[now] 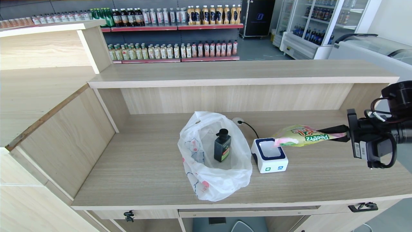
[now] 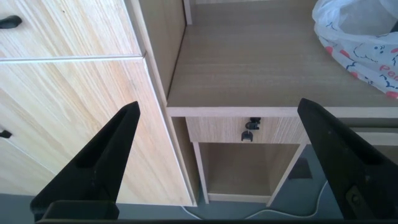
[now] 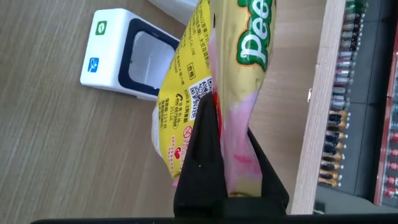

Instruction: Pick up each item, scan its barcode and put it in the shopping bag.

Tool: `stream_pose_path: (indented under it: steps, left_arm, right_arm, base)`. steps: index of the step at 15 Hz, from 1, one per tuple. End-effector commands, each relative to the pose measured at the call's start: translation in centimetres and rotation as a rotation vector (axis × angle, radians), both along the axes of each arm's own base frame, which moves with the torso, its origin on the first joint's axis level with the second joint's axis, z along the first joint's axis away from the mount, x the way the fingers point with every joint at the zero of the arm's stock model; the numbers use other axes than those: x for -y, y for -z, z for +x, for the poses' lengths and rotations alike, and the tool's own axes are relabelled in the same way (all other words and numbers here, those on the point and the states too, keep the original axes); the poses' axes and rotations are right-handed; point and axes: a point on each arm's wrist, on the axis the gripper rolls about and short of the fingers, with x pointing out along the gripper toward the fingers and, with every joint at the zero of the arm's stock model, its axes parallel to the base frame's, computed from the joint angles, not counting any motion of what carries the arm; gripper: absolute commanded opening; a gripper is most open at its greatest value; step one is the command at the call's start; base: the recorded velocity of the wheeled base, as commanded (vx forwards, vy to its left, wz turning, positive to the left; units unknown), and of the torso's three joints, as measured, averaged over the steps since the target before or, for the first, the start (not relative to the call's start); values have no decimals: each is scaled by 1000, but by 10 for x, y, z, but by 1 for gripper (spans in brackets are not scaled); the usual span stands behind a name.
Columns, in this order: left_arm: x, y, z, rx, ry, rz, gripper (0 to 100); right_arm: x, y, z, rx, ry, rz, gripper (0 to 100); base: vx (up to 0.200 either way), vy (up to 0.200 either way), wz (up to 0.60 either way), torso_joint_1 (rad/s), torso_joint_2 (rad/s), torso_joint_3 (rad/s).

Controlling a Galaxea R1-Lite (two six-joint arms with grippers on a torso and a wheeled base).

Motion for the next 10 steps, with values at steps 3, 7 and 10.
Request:
stream_pose_path:
  steps: [3, 7, 10]
  left_arm:
    - [0, 0, 0, 0, 0, 0, 100]
    - [0, 0, 0, 0, 0, 0, 100]
    - [0, 0, 0, 0, 0, 0, 100]
  right_arm:
    - [0, -1, 4, 33, -23, -32, 0]
    - [2, -2, 10, 63, -34, -53, 0]
    - [1, 0, 12, 71, -41, -64, 0]
  base:
    - [0, 0, 0, 0, 0, 0]
    - [0, 0, 0, 0, 0, 0]
    - [0, 0, 0, 0, 0, 0]
